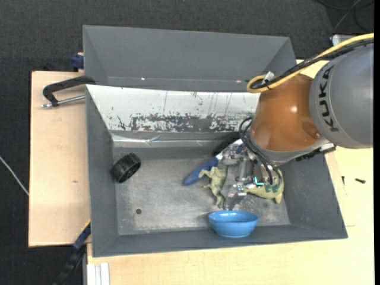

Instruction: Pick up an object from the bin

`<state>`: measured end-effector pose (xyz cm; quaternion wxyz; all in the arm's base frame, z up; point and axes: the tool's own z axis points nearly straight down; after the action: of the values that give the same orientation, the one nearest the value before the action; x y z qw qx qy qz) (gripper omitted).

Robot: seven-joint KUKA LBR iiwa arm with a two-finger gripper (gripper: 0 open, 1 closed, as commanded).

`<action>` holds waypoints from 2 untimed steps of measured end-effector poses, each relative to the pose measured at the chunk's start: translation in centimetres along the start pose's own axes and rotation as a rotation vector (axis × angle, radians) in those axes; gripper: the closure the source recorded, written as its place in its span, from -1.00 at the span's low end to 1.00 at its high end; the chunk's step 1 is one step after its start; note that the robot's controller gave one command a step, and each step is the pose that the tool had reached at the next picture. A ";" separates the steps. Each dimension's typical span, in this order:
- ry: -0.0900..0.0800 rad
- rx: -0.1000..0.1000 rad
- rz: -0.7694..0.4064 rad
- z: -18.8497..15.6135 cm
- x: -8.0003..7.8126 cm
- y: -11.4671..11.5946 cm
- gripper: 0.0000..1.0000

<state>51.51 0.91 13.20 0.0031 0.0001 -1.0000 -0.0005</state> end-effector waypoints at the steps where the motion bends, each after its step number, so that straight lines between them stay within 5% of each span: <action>1: -0.006 -0.002 -0.127 5.3 -5.0 2.8 -1.00; 2: -0.004 0.001 -0.123 5.2 -4.9 2.5 1.00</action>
Offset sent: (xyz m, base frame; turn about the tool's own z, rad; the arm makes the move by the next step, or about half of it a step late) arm 0.0480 0.0250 -0.0546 -0.1248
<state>56.37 3.44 7.96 0.0012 0.0615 -0.9981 -0.0002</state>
